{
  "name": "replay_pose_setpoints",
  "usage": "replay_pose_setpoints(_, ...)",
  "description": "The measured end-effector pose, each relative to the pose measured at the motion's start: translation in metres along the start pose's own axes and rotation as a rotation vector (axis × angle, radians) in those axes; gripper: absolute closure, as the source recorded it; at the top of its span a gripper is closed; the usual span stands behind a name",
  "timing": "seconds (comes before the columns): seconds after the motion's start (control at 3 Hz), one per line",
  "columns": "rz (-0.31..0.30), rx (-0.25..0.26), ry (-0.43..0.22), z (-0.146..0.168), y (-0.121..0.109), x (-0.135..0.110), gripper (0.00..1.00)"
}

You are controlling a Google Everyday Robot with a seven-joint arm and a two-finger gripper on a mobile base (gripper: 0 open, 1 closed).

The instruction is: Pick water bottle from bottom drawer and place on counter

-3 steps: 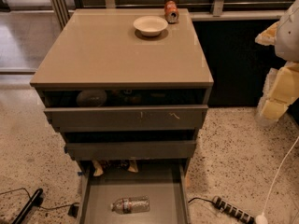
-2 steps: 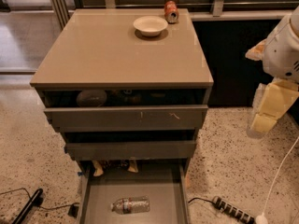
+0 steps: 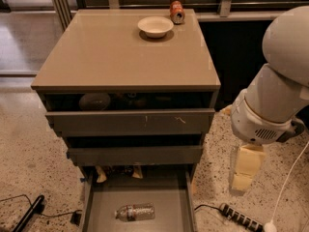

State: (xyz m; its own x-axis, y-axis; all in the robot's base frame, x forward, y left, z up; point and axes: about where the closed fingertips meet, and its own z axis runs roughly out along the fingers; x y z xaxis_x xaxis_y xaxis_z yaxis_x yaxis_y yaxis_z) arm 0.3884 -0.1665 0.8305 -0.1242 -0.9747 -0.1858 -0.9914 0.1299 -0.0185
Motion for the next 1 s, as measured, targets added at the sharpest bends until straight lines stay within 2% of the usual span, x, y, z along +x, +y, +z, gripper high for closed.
replay_pose_setpoints(0.67, -0.003, 0.029, -0.027, 0.011, -0.010, -0.005, 0.00)
replay_pose_setpoints(1.0, -0.010, 0.054, -0.062, 0.032, -0.042, -0.021, 0.00)
